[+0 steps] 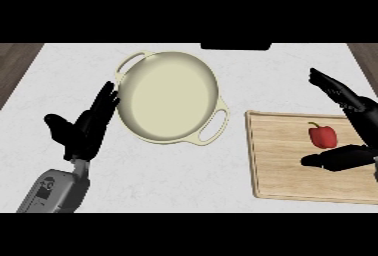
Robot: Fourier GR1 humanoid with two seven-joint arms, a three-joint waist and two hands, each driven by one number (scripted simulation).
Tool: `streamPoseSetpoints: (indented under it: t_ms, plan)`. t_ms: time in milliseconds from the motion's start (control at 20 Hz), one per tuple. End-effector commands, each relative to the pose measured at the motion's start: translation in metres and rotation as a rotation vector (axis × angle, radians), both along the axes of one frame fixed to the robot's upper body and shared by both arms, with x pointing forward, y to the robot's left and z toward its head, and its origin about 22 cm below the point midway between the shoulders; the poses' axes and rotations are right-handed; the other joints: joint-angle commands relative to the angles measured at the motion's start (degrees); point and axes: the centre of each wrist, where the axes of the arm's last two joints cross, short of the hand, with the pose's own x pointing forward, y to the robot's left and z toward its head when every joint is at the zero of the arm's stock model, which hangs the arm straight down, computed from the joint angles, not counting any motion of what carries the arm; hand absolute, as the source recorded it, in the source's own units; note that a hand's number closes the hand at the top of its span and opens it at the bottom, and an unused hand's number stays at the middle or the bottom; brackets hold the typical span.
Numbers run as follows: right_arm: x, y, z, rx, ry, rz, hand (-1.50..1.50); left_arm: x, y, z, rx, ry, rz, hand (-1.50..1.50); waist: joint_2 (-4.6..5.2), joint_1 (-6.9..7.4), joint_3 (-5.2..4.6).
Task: Pick the bell pepper from the tray and place it in the pot
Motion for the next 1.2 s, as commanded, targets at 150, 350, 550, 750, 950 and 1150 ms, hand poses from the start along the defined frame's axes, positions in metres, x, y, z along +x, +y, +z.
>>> streamPoseSetpoints:
  t_ms: [150,350,550,750,950,1150]
  plan:
    - [-0.023,-0.077,0.018,-0.185,-0.269,0.166,-1.50,-0.015,-0.005,0.021,-0.008,0.053,0.047,0.00,0.03,-1.36,0.07]
    - [-0.025,-0.119,0.081,-0.442,-0.266,0.041,-1.50,-0.013,0.001,0.024,0.009,0.046,0.058,0.00,0.13,-1.80,-0.13]
    - [-0.035,-0.113,0.106,-0.625,-0.229,0.067,-1.50,-0.034,-0.002,0.026,-0.008,0.043,0.051,0.00,-0.04,-1.62,-0.19]
    - [-0.042,-0.095,0.113,-0.768,-0.140,0.093,-1.50,-0.025,-0.002,0.036,0.005,0.047,0.080,0.00,0.04,-2.13,-0.20]
    - [-0.046,-0.088,0.135,-0.872,-0.045,0.047,-1.50,-0.018,-0.007,0.033,-0.009,0.061,0.073,0.00,0.11,-2.48,-0.21]
    - [-0.033,-0.059,0.124,-0.930,0.038,0.001,-1.50,-0.034,-0.026,0.022,-0.007,0.045,0.043,0.00,0.29,-1.20,-0.21]
